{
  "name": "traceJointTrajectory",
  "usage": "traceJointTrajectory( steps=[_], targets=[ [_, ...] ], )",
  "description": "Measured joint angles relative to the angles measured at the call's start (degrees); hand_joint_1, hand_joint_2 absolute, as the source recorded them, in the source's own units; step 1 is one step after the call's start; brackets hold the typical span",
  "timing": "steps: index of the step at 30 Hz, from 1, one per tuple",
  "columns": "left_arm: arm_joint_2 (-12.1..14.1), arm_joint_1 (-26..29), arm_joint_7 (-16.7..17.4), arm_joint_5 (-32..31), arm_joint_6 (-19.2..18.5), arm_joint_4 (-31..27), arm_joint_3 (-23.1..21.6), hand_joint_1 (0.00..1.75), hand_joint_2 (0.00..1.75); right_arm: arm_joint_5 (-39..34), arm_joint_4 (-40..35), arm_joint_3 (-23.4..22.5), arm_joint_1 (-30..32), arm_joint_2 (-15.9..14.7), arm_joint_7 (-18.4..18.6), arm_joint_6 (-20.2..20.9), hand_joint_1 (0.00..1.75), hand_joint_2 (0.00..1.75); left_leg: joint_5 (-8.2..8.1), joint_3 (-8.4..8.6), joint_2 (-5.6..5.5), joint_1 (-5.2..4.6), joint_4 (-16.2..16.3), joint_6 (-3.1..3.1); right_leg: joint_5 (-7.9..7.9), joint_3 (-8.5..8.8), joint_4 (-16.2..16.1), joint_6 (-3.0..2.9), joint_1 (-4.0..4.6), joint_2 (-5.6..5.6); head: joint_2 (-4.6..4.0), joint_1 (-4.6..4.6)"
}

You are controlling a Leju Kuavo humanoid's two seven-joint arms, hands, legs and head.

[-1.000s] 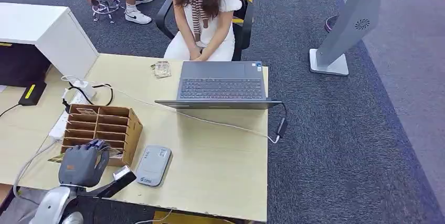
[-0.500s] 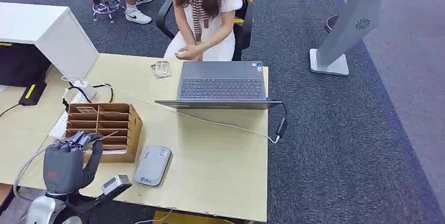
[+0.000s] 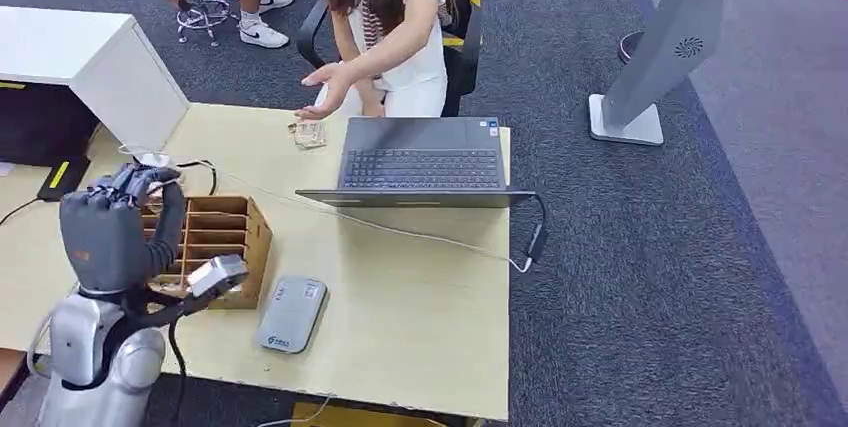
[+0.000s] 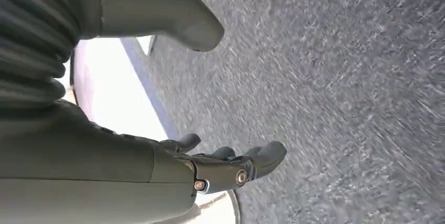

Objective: Pass the card to the sensor for recognition and then transmit it.

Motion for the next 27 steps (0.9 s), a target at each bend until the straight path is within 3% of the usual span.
traceJointTrajectory(
  steps=[6, 11, 16, 24, 25, 27],
  targets=[
    [-1.4, -14.2, 4.5, -7.2, -1.1, 14.1, -3.1, 1.75, 1.75, 1.3, 0.0, 2.1, -2.0, 0.6, 0.9, 1.2, 0.00, 1.75, 0.08, -0.04, 0.00, 0.00, 0.0, 0.01, 0.08, -0.01, 0.0, 0.00, 0.00, 0.02, 0.00, 0.02],
    [-2.3, -21.7, 6.4, -9.5, -1.8, 23.4, -5.1, 1.75, 1.75, 2.1, 0.0, 3.0, -2.7, 1.2, 1.3, 1.4, 0.00, 1.75, 0.09, -0.10, 0.02, 0.00, 0.0, 0.01, 0.09, -0.09, 0.0, -0.01, 0.01, 0.07, 0.00, 0.02],
    [-3.5, -26.1, 7.6, -10.2, -2.3, 28.7, -6.2, 1.75, 1.75, 2.2, 0.0, 3.8, -3.2, 1.6, 1.8, 1.9, 0.00, 1.75, 0.08, -0.10, 0.10, 0.00, 0.0, 0.01, 0.09, -0.12, 0.0, -0.01, 0.01, 0.15, 0.00, 0.00],
    [-5.3, -28.6, 8.3, -10.7, -2.4, 32.1, -7.1, 1.75, 1.75, 2.9, 0.1, 4.3, -3.5, 1.9, 2.1, 2.0, 0.00, 1.75, 0.07, -0.10, 0.12, 0.00, 0.0, 0.01, 0.08, -0.13, 0.0, -0.01, 0.00, 0.15, 0.00, 0.00],
    [-5.4, -28.8, 8.4, -10.7, -2.4, 32.3, -7.2, 0.00, 1.75, 2.9, 0.1, 4.4, -3.5, 1.9, 2.1, 2.0, 0.00, 1.75, 0.07, -0.10, 0.12, 0.00, 0.0, 0.01, 0.09, -0.13, 0.0, -0.01, 0.00, 0.16, 0.00, 0.00],
    [-5.7, -29.2, 8.7, -10.5, -2.5, 32.8, -7.5, 0.00, 1.75, 2.9, 0.1, 4.5, -3.5, 1.9, 2.1, 2.0, 0.00, 1.75, 0.07, -0.10, 0.13, 0.00, 0.0, 0.01, 0.09, -0.13, 0.0, -0.01, 0.00, 0.16, 0.00, 0.00]
  ],
)
